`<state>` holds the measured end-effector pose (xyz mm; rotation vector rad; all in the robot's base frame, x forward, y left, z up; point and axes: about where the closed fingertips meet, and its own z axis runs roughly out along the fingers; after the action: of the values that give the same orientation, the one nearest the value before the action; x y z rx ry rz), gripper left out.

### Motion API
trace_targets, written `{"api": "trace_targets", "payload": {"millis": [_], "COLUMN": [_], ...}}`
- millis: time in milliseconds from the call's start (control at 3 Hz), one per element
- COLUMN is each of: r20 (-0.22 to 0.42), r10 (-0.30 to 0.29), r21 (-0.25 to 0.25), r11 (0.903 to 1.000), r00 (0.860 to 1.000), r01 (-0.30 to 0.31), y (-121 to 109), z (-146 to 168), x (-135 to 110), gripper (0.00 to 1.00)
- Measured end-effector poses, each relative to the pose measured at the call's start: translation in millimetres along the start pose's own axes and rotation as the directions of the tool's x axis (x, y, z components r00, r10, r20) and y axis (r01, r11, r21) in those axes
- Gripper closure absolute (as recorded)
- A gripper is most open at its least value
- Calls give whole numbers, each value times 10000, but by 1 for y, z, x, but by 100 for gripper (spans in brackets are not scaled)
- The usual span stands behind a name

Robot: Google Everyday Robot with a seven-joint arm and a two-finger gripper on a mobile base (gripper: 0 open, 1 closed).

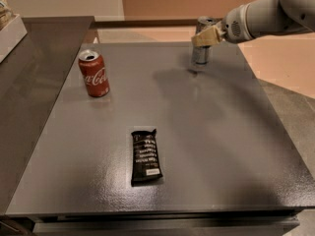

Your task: Move redbull can near coke can

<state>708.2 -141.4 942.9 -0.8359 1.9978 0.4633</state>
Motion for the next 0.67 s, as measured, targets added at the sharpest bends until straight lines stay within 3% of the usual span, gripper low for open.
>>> {"api": "trace_targets", "payload": {"millis": [333,667], "r20": [489,951], "r10": [-630,-1100], "r21": [-1792,-3184], "r11": [9813,9383], "r00": [9968,9894], "r01": [708,1349], "y": [67,125], "z": [13,29], "x": [-15,-31], "gripper": [100,100]}}
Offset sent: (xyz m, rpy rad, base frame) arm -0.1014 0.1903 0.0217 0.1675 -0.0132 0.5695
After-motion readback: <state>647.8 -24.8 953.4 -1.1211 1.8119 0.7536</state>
